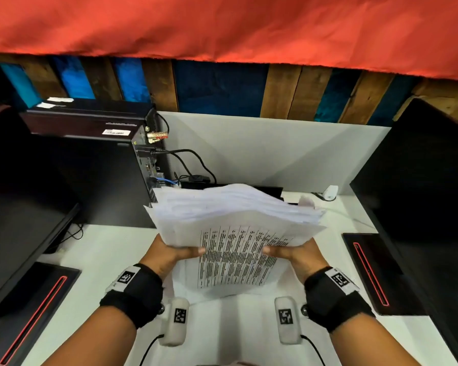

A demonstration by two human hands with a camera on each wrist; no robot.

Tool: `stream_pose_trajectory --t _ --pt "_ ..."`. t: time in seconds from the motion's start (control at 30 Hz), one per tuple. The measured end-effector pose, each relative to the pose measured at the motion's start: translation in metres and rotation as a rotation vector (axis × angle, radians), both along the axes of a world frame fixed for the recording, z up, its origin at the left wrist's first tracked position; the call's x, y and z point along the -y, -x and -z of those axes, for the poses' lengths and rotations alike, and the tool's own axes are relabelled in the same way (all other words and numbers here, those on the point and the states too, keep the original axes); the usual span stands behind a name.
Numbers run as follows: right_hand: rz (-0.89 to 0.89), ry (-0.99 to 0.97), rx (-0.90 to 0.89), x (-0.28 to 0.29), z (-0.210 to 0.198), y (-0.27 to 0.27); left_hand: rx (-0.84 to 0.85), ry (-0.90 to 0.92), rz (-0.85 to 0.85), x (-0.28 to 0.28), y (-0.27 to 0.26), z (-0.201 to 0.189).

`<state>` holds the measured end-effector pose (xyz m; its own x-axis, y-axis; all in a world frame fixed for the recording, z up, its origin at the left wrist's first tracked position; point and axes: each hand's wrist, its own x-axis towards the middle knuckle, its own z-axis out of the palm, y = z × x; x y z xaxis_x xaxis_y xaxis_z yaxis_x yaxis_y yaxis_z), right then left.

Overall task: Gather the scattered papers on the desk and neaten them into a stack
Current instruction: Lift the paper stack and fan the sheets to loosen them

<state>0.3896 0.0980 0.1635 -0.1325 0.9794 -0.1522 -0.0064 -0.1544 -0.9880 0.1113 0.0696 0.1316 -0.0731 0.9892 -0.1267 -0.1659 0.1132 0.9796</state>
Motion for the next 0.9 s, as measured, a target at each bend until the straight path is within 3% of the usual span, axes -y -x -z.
stream_pose_trajectory --t 0.13,0.53,0.77,0.9 --pt "0.094 -0.079 -0.091 0.002 -0.003 -0.003 0.036 -0.046 -0.048 -0.002 -0.003 -0.012" --pt "-0.133 0.001 -0.079 0.007 0.015 -0.019 -0.003 0.035 0.052 0.012 -0.005 -0.008" --pt "0.03 -0.047 -0.139 0.006 0.021 -0.023 -0.022 0.011 0.047 0.018 0.005 -0.007" --pt "-0.069 -0.057 -0.136 0.016 0.012 -0.013 -0.073 0.019 0.075 0.023 0.004 -0.004"
